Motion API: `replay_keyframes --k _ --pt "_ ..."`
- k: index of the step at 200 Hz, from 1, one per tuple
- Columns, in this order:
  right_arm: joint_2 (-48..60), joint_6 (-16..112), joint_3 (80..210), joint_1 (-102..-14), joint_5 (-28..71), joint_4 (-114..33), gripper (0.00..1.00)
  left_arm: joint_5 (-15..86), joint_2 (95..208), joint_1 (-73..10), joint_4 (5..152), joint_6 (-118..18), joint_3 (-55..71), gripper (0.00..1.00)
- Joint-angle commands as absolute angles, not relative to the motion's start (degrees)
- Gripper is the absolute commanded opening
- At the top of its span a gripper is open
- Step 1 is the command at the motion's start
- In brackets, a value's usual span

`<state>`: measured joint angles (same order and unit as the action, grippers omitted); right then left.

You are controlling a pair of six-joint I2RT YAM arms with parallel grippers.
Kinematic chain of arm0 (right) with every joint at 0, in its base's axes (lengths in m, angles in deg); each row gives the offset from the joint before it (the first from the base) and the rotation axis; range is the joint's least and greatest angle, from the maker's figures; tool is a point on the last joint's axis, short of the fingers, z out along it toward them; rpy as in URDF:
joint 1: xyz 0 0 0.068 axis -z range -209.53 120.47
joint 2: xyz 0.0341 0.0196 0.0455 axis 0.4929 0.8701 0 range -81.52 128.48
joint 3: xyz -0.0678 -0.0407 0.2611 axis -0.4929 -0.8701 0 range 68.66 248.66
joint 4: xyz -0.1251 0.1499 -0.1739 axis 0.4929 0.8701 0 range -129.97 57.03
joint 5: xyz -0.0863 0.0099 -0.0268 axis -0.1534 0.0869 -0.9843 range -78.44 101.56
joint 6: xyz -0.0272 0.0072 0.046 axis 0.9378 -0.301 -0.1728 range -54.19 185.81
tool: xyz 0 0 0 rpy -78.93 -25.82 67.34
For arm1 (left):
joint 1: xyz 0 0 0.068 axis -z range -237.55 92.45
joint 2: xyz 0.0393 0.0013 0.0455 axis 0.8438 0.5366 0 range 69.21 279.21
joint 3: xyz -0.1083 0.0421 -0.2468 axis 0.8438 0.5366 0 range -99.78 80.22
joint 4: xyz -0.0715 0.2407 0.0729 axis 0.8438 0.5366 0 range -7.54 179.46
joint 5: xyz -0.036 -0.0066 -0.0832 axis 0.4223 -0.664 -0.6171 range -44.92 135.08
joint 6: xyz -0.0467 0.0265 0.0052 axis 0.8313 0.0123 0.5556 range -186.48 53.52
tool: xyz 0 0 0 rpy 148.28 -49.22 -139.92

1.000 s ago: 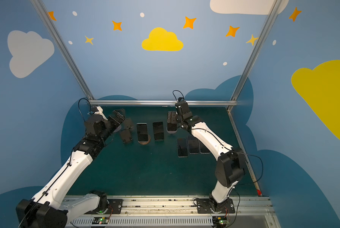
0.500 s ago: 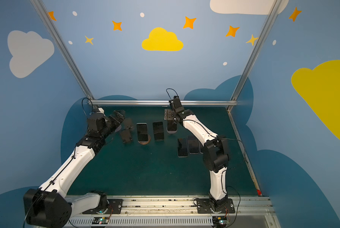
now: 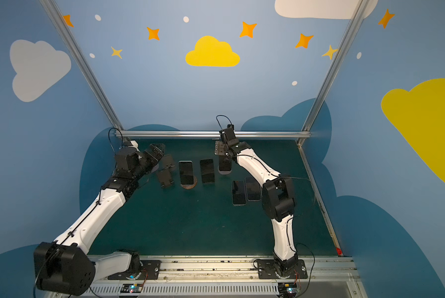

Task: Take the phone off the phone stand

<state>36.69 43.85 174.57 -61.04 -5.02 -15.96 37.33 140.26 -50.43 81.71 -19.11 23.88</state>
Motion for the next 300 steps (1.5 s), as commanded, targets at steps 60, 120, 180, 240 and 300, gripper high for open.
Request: replay_keyframes --k 60,120,180,240,300 --pt "39.94 44.68 176.86 -61.26 -5.50 -17.75 0.92 35.83 141.33 -51.04 79.92 -18.98 24.41 1.00" --pt "40.73 44.34 175.37 -61.26 -5.47 -19.71 0.92 35.68 141.29 -51.03 79.71 -18.84 24.49 1.00" --pt "40.14 43.42 172.58 -61.43 -6.27 -21.99 0.92 35.33 141.45 -51.04 79.56 -18.71 24.50 1.00" --pt "40.20 43.40 171.30 -61.43 -6.11 -22.91 0.91 35.42 141.46 -51.04 79.48 -18.76 24.53 1.00" --pt "42.29 43.41 173.00 -61.34 -6.71 -22.96 0.89 35.24 141.52 -51.11 79.48 -18.76 24.50 1.00"
